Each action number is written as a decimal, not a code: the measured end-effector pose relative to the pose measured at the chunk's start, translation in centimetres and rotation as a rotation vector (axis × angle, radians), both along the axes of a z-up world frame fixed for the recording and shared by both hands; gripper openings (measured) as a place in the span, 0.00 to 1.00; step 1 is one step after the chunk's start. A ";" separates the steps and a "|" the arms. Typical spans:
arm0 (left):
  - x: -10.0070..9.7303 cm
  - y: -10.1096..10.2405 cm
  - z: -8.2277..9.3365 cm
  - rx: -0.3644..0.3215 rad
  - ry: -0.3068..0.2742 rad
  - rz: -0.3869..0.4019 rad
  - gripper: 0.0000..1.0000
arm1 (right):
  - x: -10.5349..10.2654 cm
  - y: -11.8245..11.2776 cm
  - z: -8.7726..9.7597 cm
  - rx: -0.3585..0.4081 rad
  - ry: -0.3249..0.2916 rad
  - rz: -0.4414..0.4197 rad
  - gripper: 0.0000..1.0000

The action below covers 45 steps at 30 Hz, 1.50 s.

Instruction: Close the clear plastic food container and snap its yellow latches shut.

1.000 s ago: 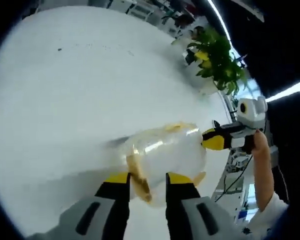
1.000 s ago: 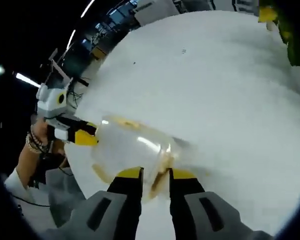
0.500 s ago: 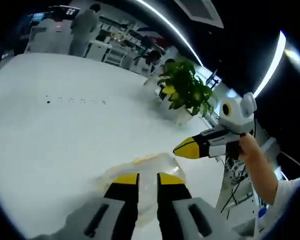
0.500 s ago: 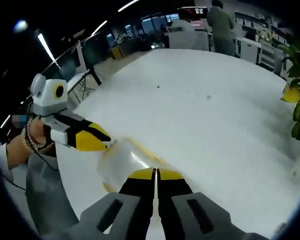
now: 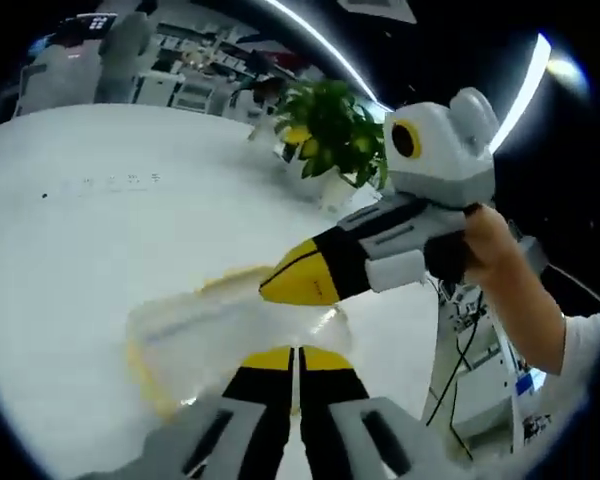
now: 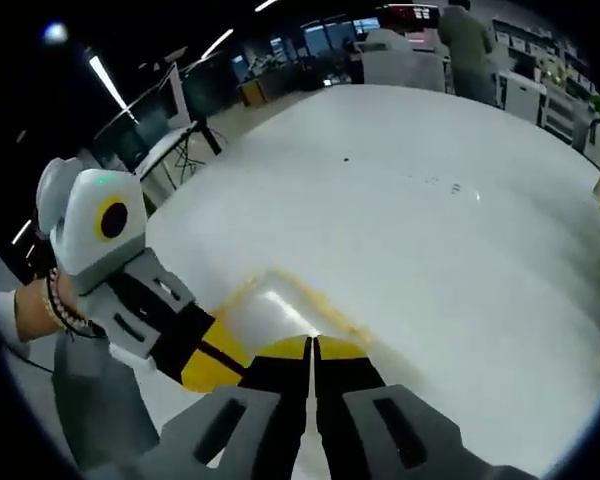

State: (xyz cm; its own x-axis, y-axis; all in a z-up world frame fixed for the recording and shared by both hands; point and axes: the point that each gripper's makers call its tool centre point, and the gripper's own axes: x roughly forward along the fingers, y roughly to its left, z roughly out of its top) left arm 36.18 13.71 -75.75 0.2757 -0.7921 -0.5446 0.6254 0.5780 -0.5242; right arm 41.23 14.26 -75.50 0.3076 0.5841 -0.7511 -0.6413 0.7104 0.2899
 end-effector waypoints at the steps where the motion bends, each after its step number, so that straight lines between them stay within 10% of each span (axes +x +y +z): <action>1: -0.4 -0.1 0.0 -0.012 0.018 -0.006 0.00 | 0.1 -0.1 0.0 -0.007 -0.006 -0.003 0.00; 25: -3.6 0.8 -2.6 0.002 0.121 -0.046 0.00 | 4.0 -1.7 -2.5 -0.118 -0.032 -0.100 0.00; 33: -4.2 0.9 -2.0 0.009 0.126 -0.078 0.00 | 4.1 -1.4 -0.4 -0.086 -0.073 -0.053 0.00; 41: -3.5 0.7 1.3 0.032 -0.127 -0.219 0.07 | 2.1 -1.3 1.0 -0.354 -0.160 0.352 0.06; 45: -2.5 0.9 1.2 0.182 -0.332 -0.339 0.19 | 1.5 -0.9 0.0 -0.447 -0.119 0.570 0.18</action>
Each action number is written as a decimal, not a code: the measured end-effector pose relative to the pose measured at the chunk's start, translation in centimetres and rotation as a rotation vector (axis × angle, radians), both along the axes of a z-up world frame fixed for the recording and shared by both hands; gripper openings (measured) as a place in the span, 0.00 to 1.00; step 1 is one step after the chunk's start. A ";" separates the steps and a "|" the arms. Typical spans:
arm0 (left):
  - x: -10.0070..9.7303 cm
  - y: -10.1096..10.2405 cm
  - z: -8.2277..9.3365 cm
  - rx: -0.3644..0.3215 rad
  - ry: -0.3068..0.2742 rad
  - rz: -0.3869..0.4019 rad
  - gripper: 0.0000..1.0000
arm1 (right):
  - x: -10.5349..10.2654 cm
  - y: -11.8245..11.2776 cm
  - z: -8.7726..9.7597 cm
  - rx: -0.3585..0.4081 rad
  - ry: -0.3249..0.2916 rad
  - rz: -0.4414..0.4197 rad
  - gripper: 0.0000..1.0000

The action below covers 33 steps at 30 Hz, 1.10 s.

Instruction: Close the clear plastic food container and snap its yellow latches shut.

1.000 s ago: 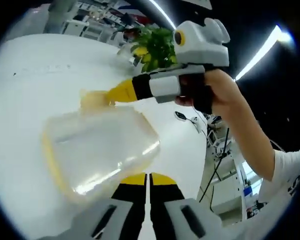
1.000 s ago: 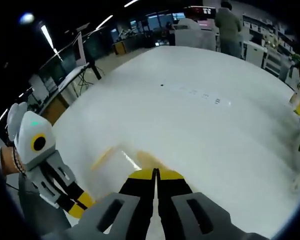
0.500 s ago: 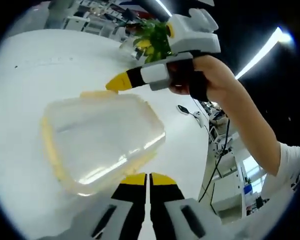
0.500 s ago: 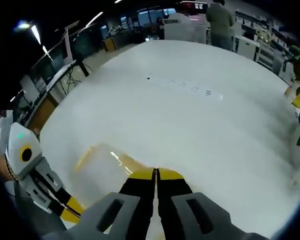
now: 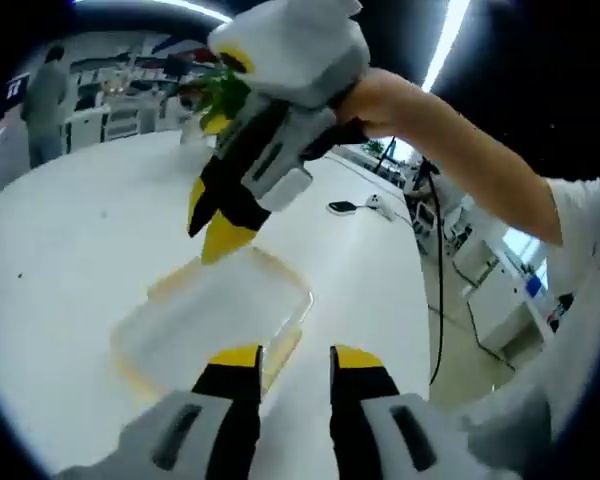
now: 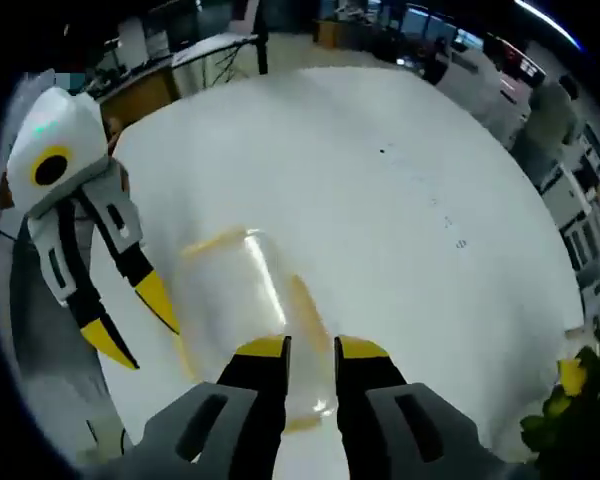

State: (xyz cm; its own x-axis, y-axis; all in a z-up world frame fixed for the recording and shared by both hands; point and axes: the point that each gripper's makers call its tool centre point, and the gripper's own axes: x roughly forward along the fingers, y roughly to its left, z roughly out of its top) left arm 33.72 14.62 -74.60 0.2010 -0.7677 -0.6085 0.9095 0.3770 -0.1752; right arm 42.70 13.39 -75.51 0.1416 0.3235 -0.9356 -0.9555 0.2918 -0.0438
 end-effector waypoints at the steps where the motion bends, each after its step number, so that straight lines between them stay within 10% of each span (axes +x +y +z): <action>1: 0.0 -0.3 0.0 0.008 -0.024 -0.017 0.19 | -0.2 0.1 -0.2 -0.023 0.009 0.036 0.19; 10: 0.0 -1.0 -1.3 0.144 -0.166 -0.162 0.22 | -1.3 0.4 -2.1 -0.151 0.085 0.161 0.29; 19: 0.7 -1.0 -1.6 0.121 -0.134 -0.155 0.24 | -2.0 0.6 -2.2 -0.172 0.146 0.177 0.31; 25: 2.3 -1.3 -1.7 0.204 -0.301 -0.173 0.27 | -2.5 0.9 -2.5 -0.178 0.202 0.166 0.32; 33: 1.3 -1.4 -1.5 0.214 -0.297 -0.212 0.22 | -2.8 1.2 -2.5 -0.287 0.158 0.233 0.31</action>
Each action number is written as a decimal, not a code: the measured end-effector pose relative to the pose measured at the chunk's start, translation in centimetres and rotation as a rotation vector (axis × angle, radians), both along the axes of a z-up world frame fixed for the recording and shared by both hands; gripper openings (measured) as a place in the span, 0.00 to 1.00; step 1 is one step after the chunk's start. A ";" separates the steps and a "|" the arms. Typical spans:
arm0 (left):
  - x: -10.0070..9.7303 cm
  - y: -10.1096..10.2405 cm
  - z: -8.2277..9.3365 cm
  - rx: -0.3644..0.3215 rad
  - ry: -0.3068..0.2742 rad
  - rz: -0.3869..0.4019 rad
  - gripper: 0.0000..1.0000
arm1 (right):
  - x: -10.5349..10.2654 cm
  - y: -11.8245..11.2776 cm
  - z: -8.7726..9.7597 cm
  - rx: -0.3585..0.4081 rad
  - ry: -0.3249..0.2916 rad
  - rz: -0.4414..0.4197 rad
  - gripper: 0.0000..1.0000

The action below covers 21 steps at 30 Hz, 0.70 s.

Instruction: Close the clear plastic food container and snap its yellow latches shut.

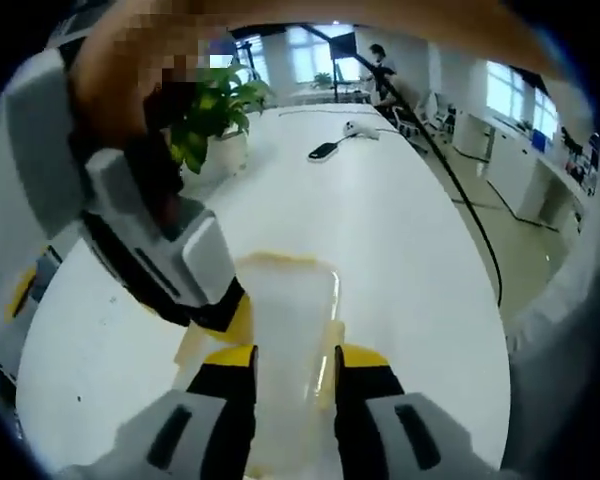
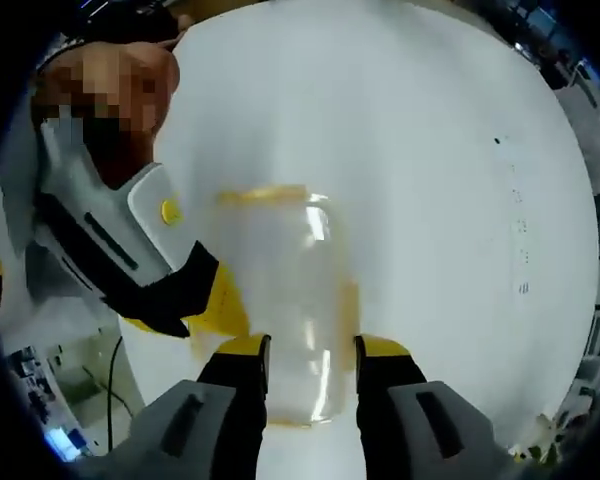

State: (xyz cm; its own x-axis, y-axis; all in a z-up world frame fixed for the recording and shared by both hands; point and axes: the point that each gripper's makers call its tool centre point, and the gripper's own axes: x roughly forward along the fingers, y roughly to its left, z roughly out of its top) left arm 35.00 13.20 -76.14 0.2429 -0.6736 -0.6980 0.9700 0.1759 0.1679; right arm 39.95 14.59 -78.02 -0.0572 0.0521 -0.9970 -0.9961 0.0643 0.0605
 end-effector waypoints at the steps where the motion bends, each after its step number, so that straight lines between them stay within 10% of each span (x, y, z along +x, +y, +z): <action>1: 0.1 0.0 0.1 0.010 -0.003 0.005 0.23 | 0.1 0.0 0.0 -0.012 0.000 -0.002 0.31; 6: 0.0 0.1 -0.1 0.049 -0.015 -0.015 0.26 | 0.3 -0.1 0.0 -0.017 0.011 -0.007 0.31; 8: -0.1 1.5 -1.7 0.170 -0.013 -0.027 0.33 | 0.3 -0.2 0.0 -0.006 0.018 -0.020 0.32; 13: 0.4 0.6 -1.1 0.097 -0.008 -0.007 0.29 | 0.7 -0.2 0.0 0.024 0.027 -0.050 0.32; 21: 0.1 0.3 -1.9 0.222 -0.206 -0.100 0.32 | 0.7 -0.1 0.1 0.028 0.025 -0.057 0.31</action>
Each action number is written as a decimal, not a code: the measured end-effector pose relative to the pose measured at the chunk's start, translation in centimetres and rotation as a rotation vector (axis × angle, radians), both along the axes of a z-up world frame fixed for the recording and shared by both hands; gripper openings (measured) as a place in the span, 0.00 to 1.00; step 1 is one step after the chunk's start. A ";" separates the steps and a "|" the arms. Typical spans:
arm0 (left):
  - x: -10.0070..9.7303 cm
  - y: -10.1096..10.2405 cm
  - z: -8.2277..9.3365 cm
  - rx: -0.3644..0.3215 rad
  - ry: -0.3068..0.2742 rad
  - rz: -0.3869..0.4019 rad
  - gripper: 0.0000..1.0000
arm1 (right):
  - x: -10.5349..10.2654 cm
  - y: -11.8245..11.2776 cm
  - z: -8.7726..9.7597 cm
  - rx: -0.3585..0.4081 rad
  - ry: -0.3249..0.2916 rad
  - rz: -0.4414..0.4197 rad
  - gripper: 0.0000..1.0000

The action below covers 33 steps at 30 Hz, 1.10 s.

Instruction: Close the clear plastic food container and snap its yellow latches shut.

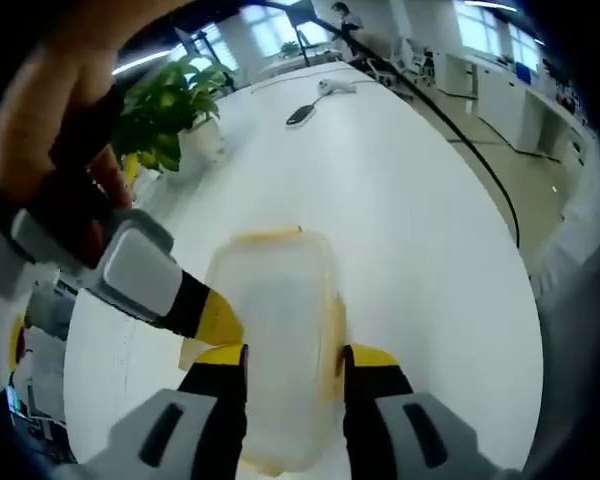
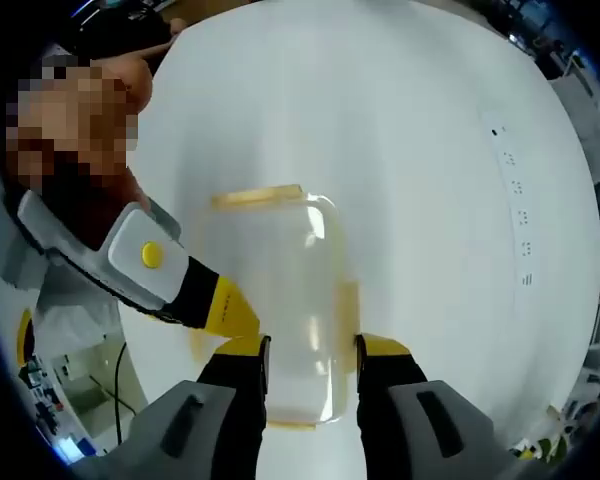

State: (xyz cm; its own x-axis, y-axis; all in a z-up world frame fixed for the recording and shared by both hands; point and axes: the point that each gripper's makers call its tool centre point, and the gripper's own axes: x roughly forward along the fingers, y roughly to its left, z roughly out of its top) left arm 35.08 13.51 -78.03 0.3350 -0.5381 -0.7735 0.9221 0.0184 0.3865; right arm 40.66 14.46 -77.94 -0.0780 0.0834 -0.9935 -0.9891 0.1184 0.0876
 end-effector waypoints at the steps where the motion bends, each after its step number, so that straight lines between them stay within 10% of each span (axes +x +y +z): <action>1: 0.0 -0.1 0.0 -0.003 0.007 0.010 0.31 | 0.0 0.0 0.0 -0.003 0.000 0.004 0.31; 22: 0.0 -0.2 -0.1 0.023 -0.095 -0.027 0.24 | -0.1 0.0 -0.6 0.014 0.051 0.024 0.31; 33: 0.1 0.0 -0.2 -0.005 -0.112 -0.054 0.25 | 1.0 0.2 -0.7 0.147 0.281 -0.033 0.25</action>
State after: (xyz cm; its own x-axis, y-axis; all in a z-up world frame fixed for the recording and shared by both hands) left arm 35.13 13.50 -78.20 0.3894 -0.5616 -0.7301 0.8729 -0.0279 0.4870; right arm 41.62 14.70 -78.65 -0.3430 0.2316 -0.9103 -0.9193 0.1162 0.3759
